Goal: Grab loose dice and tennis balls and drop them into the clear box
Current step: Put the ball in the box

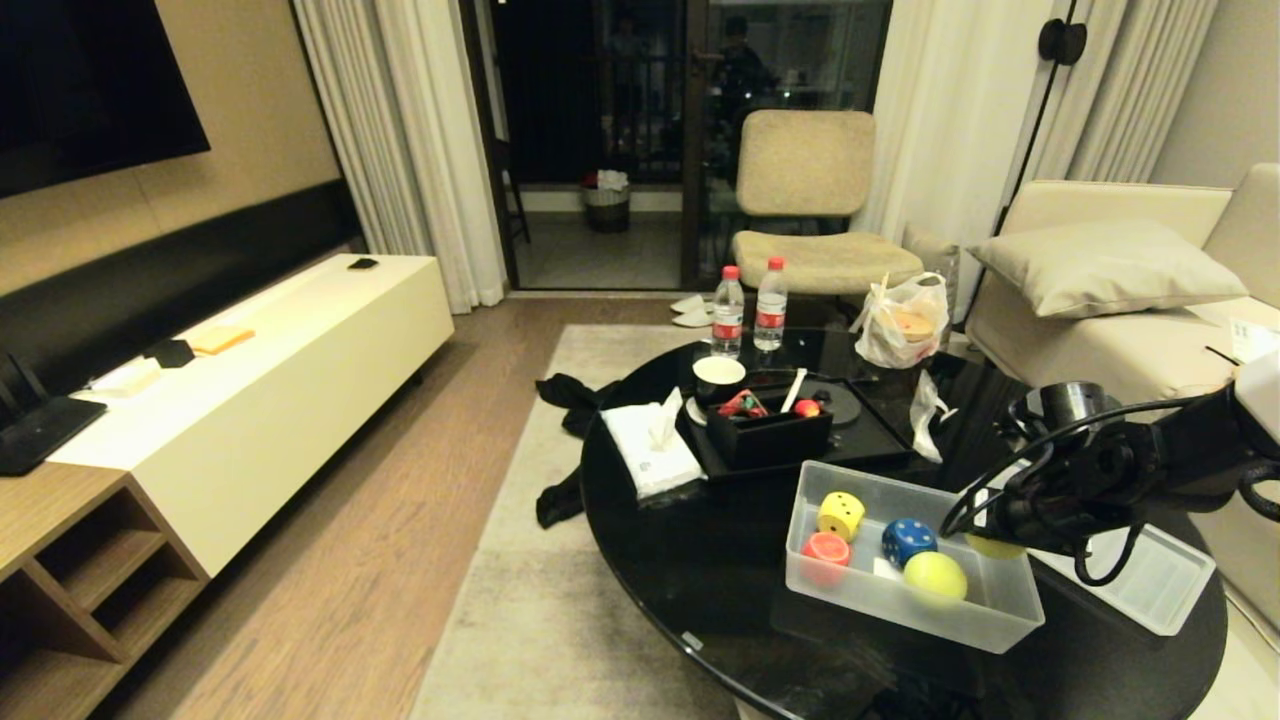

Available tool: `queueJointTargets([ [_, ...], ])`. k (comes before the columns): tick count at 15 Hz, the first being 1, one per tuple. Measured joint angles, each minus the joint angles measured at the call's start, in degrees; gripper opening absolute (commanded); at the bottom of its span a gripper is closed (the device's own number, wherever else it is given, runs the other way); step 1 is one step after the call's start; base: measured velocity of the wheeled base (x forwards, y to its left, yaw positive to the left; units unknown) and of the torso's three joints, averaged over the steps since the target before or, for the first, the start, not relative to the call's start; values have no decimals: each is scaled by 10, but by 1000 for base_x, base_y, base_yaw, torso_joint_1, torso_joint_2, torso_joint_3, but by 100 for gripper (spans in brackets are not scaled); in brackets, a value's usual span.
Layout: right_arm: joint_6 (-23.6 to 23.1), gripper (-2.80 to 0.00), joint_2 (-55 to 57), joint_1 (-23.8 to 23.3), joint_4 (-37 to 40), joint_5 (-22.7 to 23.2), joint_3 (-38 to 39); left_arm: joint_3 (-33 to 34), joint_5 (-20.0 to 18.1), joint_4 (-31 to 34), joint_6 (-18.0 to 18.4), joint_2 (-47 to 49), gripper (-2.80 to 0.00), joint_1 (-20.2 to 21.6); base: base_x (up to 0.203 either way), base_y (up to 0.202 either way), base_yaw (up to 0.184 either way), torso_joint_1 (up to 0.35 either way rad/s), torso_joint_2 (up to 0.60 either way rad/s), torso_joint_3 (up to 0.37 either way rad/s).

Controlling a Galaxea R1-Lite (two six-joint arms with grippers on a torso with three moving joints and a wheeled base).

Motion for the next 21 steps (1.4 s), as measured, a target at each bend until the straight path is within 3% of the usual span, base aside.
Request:
queueJointTargets([
  [21, -3, -280, 41, 0, -15, 0, -7, 0, 0, 0, 0, 0, -280, 0, 0, 0, 0, 0, 0, 0],
])
